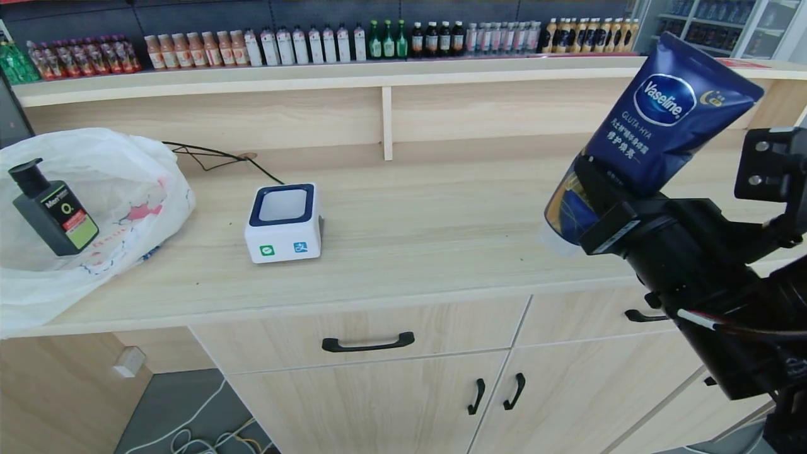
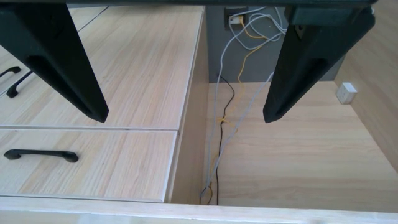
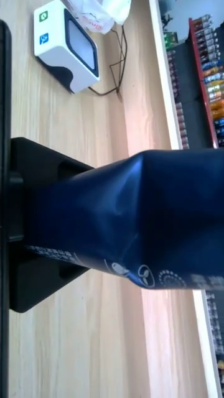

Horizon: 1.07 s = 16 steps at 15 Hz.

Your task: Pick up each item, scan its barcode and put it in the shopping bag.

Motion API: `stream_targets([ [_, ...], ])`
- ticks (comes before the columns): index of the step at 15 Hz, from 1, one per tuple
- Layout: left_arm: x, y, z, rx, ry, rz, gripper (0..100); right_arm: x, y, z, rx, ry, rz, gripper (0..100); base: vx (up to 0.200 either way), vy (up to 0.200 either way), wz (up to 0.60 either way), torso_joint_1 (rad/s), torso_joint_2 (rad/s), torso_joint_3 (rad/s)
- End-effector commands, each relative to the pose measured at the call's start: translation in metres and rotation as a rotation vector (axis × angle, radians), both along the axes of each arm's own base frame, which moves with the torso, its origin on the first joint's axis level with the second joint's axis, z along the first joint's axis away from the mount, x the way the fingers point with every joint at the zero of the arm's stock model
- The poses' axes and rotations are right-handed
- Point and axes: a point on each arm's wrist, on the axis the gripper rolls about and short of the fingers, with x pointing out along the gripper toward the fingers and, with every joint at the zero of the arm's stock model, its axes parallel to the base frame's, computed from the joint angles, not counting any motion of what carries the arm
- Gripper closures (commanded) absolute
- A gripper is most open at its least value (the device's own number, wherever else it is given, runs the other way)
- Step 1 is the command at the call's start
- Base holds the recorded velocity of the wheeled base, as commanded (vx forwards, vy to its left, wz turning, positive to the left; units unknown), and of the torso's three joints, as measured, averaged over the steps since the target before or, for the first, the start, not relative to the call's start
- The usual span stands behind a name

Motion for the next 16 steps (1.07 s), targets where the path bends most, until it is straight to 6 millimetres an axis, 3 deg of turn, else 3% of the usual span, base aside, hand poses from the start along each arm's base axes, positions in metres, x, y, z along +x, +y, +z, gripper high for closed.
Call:
stream_targets([
  [1, 0.000, 0.000, 0.000, -0.002, 0.000, 0.001, 0, 0.001, 0.000, 0.000, 0.000, 0.001, 0.001, 100, 0.000, 0.200, 0.00, -0.002, -0.01, 0.007],
  [7, 0.000, 0.000, 0.000, -0.002, 0.000, 0.001, 0, -0.004, -0.003, -0.003, -0.005, 0.009, 0.003, 100, 0.000, 0.200, 0.00, 0.010, 0.00, 0.002],
  [10, 0.000, 0.000, 0.000, -0.003, 0.000, 0.001, 0, -0.003, -0.002, -0.005, -0.015, 0.016, 0.003, 100, 0.200, 0.200, 0.00, 0.004, 0.00, 0.001],
  [16, 0.000, 0.000, 0.000, -0.002, 0.000, 0.001, 0, -0.014, -0.010, 0.000, -0.002, 0.001, 0.005, 100, 0.000, 0.200, 0.00, 0.003, 0.00, 0.002],
])
